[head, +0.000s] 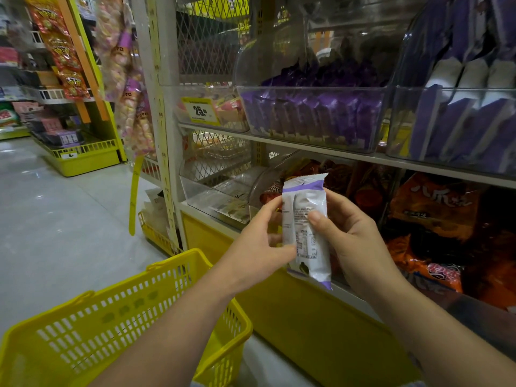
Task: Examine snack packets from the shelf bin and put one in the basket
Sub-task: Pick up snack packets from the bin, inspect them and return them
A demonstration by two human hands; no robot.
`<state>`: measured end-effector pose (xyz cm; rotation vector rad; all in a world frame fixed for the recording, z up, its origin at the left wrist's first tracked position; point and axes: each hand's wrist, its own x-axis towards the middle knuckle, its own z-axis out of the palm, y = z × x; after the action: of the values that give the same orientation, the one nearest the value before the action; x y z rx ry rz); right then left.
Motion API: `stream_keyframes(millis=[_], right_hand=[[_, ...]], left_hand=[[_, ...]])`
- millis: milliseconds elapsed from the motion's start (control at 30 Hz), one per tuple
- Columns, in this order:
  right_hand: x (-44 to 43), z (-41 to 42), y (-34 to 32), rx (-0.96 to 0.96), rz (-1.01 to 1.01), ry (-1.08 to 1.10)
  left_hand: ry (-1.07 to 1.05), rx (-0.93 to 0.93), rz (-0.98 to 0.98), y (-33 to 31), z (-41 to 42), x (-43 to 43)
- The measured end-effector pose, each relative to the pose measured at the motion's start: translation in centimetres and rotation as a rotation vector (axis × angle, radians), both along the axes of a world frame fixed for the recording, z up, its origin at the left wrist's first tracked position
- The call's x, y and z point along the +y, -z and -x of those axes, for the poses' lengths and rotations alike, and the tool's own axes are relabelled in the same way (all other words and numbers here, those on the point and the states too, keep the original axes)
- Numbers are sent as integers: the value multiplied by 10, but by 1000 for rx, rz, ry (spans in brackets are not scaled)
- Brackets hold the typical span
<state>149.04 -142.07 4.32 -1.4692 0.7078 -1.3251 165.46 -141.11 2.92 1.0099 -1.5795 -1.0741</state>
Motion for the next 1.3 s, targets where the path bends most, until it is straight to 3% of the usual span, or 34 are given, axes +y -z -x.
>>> stream_keyframes(millis=[267,367,500,667,800,933,1067,1167,1300], right_hand=[[3,1,-7,-125,-39,72],[8,4,-19,-172,-41,154],[17,6,-43,-182,35,222],[31,15,-88,-42,148,181],[33,32,-133,-74,140,189],[27,53,-173,-87,123,161],[13,71,-199,52,88,123],[3,82,-217,227,58,77],[-12,106,-237,855,221,288]], left_hand=[[13,-116,52,-14,-8,14],[2,25,106,-27,-9,17],[-194,244,266,-51,5,27],[-293,271,565,-105,23,43],[-130,273,617,-147,39,48],[38,86,644,-175,48,41],[-11,-122,664,-198,56,27],[-85,-180,673,-215,62,14],[-102,-241,606,-234,65,-7]])
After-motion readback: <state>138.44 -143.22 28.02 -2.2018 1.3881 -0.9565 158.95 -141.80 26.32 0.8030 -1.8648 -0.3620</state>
